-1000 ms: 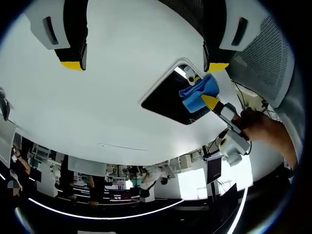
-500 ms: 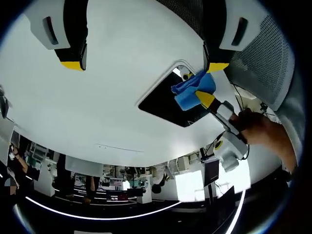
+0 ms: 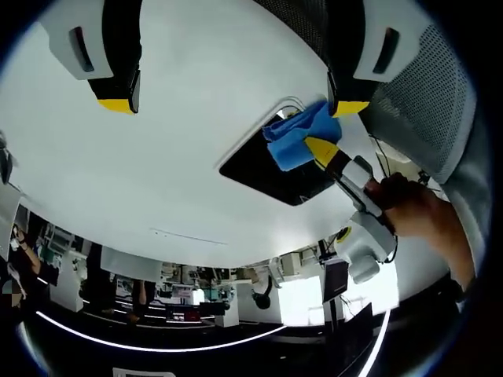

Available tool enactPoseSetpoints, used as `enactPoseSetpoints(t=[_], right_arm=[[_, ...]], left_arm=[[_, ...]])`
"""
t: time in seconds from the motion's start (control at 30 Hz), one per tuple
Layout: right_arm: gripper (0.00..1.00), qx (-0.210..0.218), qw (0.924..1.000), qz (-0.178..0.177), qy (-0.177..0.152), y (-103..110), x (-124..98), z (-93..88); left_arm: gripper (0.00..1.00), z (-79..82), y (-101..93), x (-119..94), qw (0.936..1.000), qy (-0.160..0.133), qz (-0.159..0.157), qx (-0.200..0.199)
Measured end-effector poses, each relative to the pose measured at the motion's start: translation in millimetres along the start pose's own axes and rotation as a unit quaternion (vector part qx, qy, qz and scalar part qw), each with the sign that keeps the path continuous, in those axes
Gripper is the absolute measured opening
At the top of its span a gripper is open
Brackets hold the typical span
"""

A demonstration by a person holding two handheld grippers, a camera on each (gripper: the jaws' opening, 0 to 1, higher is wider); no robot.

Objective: Wipe the mirror surface with the cleaning cloth until all visible marks leave the cleaned area.

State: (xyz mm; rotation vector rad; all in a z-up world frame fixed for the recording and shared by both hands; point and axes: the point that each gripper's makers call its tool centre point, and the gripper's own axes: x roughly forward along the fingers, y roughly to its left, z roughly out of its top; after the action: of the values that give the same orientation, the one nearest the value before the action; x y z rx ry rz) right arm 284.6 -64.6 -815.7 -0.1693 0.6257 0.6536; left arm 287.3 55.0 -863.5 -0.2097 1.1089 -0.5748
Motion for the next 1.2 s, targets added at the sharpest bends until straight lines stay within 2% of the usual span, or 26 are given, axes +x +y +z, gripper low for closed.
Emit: enactPoseSetpoints(t=[0.37,0.8,1.17,1.2], right_arm=[[0.98,0.000,1.0000,0.002,0.001,0,1,-0.6],[0.98,0.007,1.0000,-0.001,0.001,-1,1,-0.8],[0.98,0.013,0.9999,-0.004,0.001,-3,1,-0.7],[0.98,0.017,0.9998,-0.006,0.000,-4,0,-0.5]], left_arm=[[0.03,4.5,-8.9,7,0.9999,0.001,-0.002,0.011],[0.03,6.0,-8.0,8,0.9998,0.006,-0.003,0.018],[0.03,23.0,-3.8,16,0.9998,0.001,-0.005,0.017],[0.03,30.2,-2.5,19,0.9999,0.001,-0.008,0.013]])
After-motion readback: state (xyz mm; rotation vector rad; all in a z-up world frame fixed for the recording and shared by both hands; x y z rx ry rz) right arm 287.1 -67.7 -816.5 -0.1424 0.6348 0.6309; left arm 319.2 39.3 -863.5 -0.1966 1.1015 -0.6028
